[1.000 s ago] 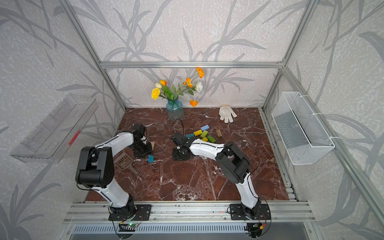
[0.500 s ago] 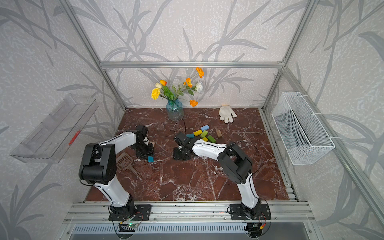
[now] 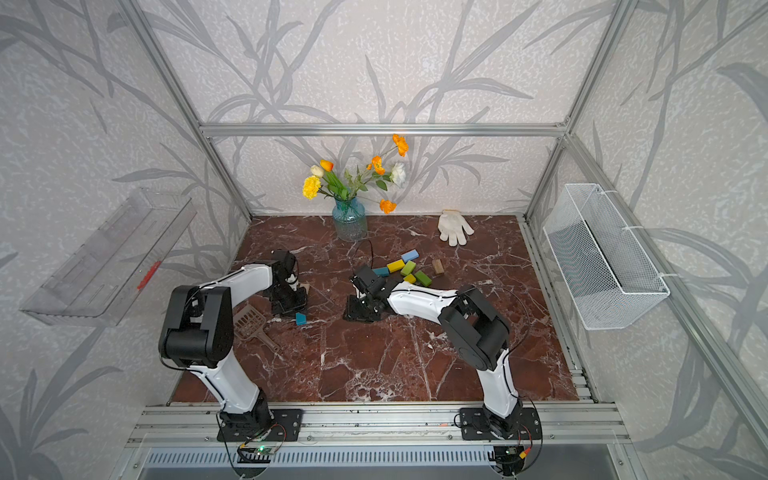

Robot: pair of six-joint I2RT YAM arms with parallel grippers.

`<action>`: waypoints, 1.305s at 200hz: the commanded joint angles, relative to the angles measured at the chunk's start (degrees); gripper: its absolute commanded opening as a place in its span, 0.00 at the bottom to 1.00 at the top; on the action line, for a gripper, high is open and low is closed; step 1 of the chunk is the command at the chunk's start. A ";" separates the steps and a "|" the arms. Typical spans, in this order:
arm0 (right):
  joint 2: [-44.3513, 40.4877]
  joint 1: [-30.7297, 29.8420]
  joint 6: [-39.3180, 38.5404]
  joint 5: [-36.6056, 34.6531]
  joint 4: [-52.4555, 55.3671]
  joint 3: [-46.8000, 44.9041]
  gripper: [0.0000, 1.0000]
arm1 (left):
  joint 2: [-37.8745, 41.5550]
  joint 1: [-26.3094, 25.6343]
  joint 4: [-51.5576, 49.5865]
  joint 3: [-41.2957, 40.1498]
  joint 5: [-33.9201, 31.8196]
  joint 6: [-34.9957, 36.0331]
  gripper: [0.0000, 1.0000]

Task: Assemble the letter c with building blocks
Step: Assemble the building block at the center of the board.

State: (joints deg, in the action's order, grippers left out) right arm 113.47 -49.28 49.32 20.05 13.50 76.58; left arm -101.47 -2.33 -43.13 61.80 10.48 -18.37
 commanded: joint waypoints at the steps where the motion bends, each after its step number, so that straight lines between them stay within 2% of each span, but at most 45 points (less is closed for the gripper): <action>1: -2.29 0.60 1.69 2.71 -5.10 -1.91 0.38 | -1.19 -0.31 -1.78 1.30 -2.57 1.31 0.36; 45: -2.63 1.20 3.87 6.25 -11.79 -5.21 0.37 | -0.77 -0.31 -1.72 1.65 -3.03 2.71 0.34; 148: -2.57 1.20 4.56 7.80 -13.63 -5.75 0.37 | -1.79 -1.07 -2.96 3.55 -4.21 8.01 0.34; 261: -2.56 1.20 4.96 7.98 -14.11 -6.18 0.37 | -3.54 -1.42 -3.97 5.52 -4.81 8.96 0.34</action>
State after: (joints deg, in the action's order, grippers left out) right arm 113.10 -48.31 54.04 27.55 0.23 71.16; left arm -103.83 -3.33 -45.47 65.67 6.70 -10.48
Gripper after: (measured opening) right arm 0.372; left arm 0.344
